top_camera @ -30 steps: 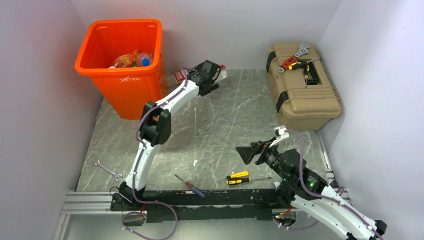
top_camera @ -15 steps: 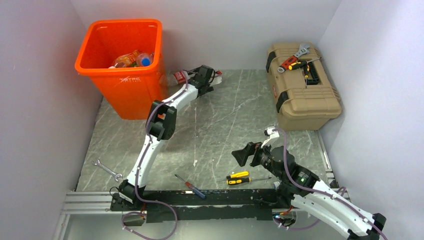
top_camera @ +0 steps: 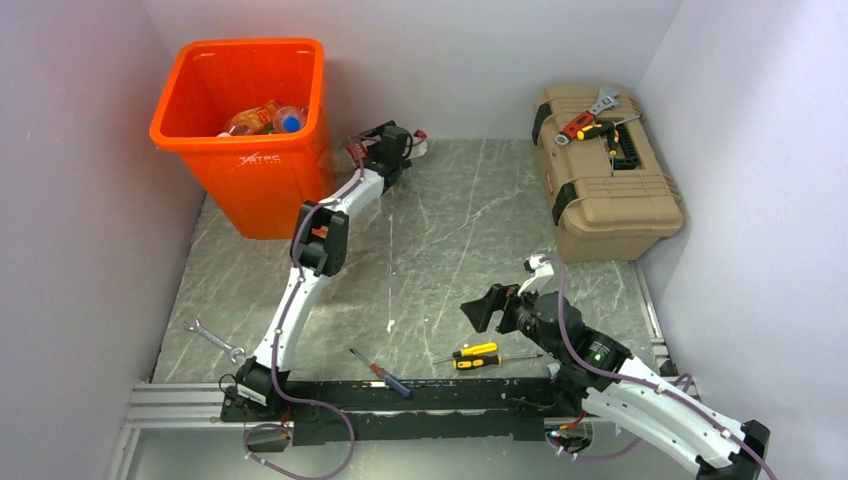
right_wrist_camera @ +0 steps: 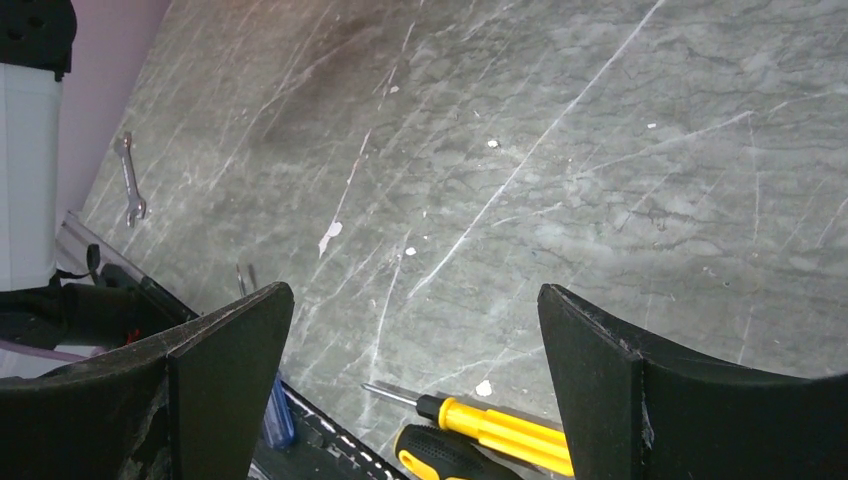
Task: Put the plastic bottles in the bin
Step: Pick up the plastic bottle at the center of the board, then place the plastic bottle in the trash bin.
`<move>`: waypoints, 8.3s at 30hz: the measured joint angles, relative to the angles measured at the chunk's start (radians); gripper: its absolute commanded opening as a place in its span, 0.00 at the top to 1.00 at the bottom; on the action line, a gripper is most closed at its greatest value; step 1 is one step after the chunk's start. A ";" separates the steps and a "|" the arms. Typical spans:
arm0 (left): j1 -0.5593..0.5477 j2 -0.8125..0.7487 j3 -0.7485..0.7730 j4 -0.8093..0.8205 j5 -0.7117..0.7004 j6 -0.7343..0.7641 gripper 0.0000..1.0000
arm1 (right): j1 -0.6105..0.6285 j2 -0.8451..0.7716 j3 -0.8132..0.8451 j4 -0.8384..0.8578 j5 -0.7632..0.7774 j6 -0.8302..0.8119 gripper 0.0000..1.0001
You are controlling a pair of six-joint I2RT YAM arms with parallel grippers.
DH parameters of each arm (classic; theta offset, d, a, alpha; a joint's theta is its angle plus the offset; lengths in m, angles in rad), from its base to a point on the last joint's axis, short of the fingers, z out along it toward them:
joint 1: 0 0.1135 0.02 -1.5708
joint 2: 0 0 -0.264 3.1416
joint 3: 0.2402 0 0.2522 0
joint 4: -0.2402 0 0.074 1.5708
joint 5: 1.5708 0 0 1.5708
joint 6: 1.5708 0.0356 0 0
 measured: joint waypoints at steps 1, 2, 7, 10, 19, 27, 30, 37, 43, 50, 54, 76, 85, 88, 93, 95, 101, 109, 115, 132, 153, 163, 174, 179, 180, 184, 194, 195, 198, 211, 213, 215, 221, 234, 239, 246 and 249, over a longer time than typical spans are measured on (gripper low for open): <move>0.002 0.004 0.003 0.006 0.000 0.003 0.08 | 0.000 0.003 0.000 0.004 0.000 0.003 0.03; 0.005 0.006 0.005 0.011 0.000 0.004 0.12 | 0.000 0.005 -0.001 0.008 0.000 0.007 0.03; 0.013 0.013 0.003 0.002 0.019 -0.011 0.58 | 0.000 0.016 -0.004 0.022 0.000 0.019 0.03; 0.013 0.023 -0.001 0.018 0.017 0.006 0.58 | 0.000 0.017 -0.005 0.023 0.001 0.026 0.03; 0.001 0.004 -0.094 0.144 0.003 0.027 0.76 | 0.000 0.008 -0.013 0.030 0.003 0.037 0.03; -0.111 -0.121 -0.229 0.152 0.027 -0.050 1.00 | 0.000 -0.045 -0.012 0.026 0.020 0.035 0.04; -0.177 -0.174 -0.236 0.132 0.039 -0.093 1.00 | 0.000 -0.084 -0.008 0.007 0.025 0.031 0.04; -0.286 -0.440 -0.330 0.036 0.132 -0.383 1.00 | 0.000 -0.116 0.070 -0.048 0.031 -0.025 0.03; -0.277 -0.738 -0.449 -0.026 0.242 -0.664 1.00 | 0.000 -0.072 0.226 -0.052 0.018 -0.120 0.03; -0.273 -1.201 -0.772 0.027 0.555 -1.014 1.00 | 0.000 -0.060 0.254 0.040 0.021 -0.153 0.02; -0.276 -1.424 -0.977 0.131 0.777 -1.210 1.00 | 0.000 -0.013 0.262 0.121 -0.045 -0.196 0.01; -0.311 -1.590 -1.395 0.712 1.141 -1.828 1.00 | 0.000 0.174 0.431 0.411 -0.294 -0.240 0.12; -0.334 -1.600 -1.414 0.734 1.137 -1.827 1.00 | 0.002 0.298 0.448 0.443 -0.364 -0.208 0.46; -0.335 -1.607 -1.419 0.734 1.132 -1.821 1.00 | 0.002 0.314 0.450 0.460 -0.386 -0.198 0.62; -0.338 -1.626 -1.421 0.711 1.121 -1.807 0.52 | 0.001 0.315 0.449 0.476 -0.416 -0.196 0.77; -0.338 -1.627 -1.421 0.706 1.122 -1.804 0.10 | 0.001 0.307 0.445 0.478 -0.419 -0.197 0.79; -0.348 -1.655 -1.419 0.637 1.090 -1.733 0.01 | 0.001 0.275 0.438 0.415 -0.418 -0.248 0.82; -0.349 -1.658 -1.060 0.248 0.935 -1.444 0.01 | 0.001 0.259 0.439 0.286 -0.381 -0.338 0.84; -0.349 -1.577 -0.893 0.137 0.917 -1.385 0.12 | 0.001 0.264 0.439 0.259 -0.364 -0.369 0.85; -0.358 -1.438 -0.862 -0.006 0.978 -1.421 0.93 | 0.000 0.279 0.439 0.223 -0.357 -0.381 0.86; -0.369 -1.637 -0.620 -0.039 0.365 -0.829 1.00 | 0.000 0.206 0.491 0.149 -0.362 -0.369 0.00; -0.217 -1.527 -0.592 0.251 0.315 -0.636 1.00 | 0.000 0.161 0.461 0.144 -0.366 -0.365 0.00; 0.256 -1.352 -0.720 0.294 0.491 -0.956 1.00 | 0.000 0.082 0.455 0.100 -0.364 -0.365 0.00; 0.257 -1.373 -0.724 0.281 0.492 -0.972 1.00 | 0.000 0.047 0.446 0.092 -0.356 -0.368 0.00; 0.257 -1.377 -0.724 0.271 0.489 -0.970 1.00 | 0.000 0.047 0.445 0.090 -0.355 -0.369 0.00; 0.255 -1.389 -0.723 0.202 0.438 -0.933 1.00 | 0.000 0.048 0.444 0.081 -0.345 -0.370 0.00; 0.278 -1.406 -0.769 -0.024 0.223 -0.763 1.00 | 0.000 0.051 0.444 0.061 -0.330 -0.376 0.00; 0.285 -1.411 -0.776 -0.024 0.226 -0.762 1.00 | 0.000 0.054 0.444 0.061 -0.330 -0.377 0.00; 0.297 -1.417 -0.769 -0.017 0.254 -0.765 1.00 | 0.000 0.066 0.444 0.061 -0.327 -0.378 0.00; 0.297 -1.366 -0.690 -0.027 0.234 -0.864 0.00 | 0.000 0.190 0.651 -0.169 0.159 -0.276 0.00; 0.297 -1.381 -0.719 -0.046 0.237 -0.888 0.01 | 0.000 0.222 0.676 -0.221 0.248 -0.239 0.00; 0.296 -1.415 -0.750 -0.078 0.265 -0.925 0.01 | 0.000 0.255 0.679 -0.282 0.332 -0.195 0.00; 0.126 -1.606 -0.814 -0.159 0.455 -1.009 0.01 | 0.000 0.328 0.663 -0.415 0.466 -0.075 0.00; -0.524 -1.582 -1.270 -0.113 0.734 -1.085 0.01 | -0.031 0.196 0.616 -0.461 0.516 0.073 0.00; -0.637 -1.452 -1.415 0.011 0.823 -1.135 0.01 | -0.031 -0.025 0.616 -0.340 0.481 0.031 0.00; -0.706 -1.246 -1.446 0.357 0.944 -1.110 0.15 | -0.034 -0.086 0.652 -0.264 0.392 -0.037 0.00; -0.723 -1.109 -1.407 0.442 0.964 -1.078 0.21 | -0.034 -0.103 0.643 -0.234 0.331 -0.061 0.00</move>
